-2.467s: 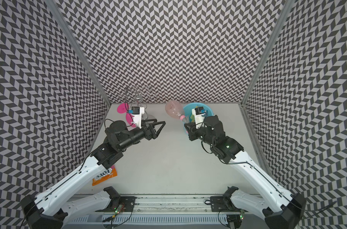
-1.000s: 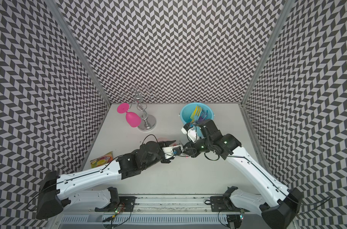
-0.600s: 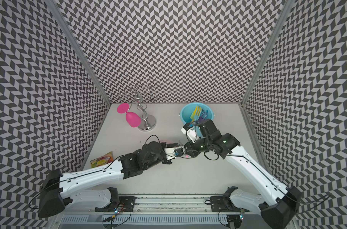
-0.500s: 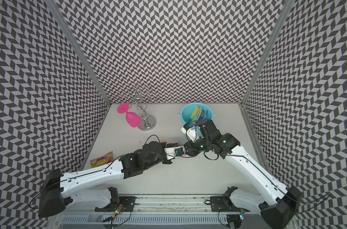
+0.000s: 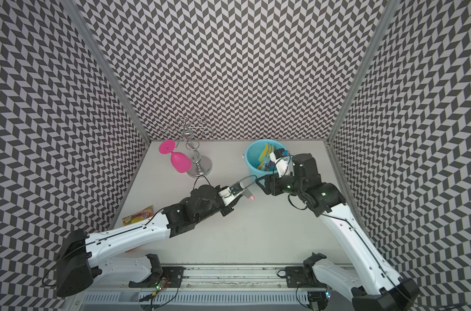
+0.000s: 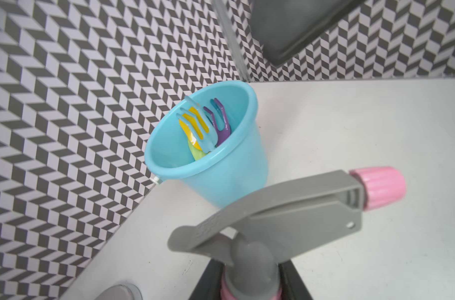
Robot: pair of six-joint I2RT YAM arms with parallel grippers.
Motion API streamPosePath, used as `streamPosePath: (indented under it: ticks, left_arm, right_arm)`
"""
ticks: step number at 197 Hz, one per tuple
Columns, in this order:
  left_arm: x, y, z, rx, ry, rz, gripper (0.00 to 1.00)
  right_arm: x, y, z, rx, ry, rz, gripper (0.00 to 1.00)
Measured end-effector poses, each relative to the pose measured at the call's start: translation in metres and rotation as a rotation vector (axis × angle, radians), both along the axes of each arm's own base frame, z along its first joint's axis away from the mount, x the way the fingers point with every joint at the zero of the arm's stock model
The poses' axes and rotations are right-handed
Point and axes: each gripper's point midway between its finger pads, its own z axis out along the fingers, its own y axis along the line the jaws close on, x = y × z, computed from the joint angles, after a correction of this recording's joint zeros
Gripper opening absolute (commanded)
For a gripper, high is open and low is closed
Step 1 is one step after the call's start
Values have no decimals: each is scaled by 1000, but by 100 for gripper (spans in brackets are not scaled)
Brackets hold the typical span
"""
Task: Organize the gardening tools
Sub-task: Adjust the gardening tool at the center of the board.
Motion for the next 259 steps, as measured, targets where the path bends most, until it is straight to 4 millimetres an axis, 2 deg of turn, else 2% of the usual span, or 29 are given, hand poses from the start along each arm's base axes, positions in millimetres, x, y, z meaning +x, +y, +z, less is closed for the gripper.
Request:
streamPosePath:
  ticks: [27, 58, 85, 160, 234, 259]
  left_arm:
    - [19, 12, 3, -149, 45, 83, 1]
    - [33, 19, 6, -303, 68, 134, 1]
    - [52, 21, 7, -425, 72, 168, 4]
    - [95, 17, -33, -533, 98, 222, 5]
    - [115, 7, -72, -539, 116, 234, 8]
    - [120, 4, -80, -536, 118, 234, 10]
  right_arm:
    - [1, -17, -2, 38, -42, -81, 66]
    - [-3, -26, -12, 69, -64, -133, 66]
    - [-6, -33, -12, 85, -102, -172, 66]
    - [-10, -48, -2, 85, -178, -245, 66]
    - [-7, -59, 6, 57, -221, -301, 65]
    - [-6, -62, 11, 51, -239, -315, 65]
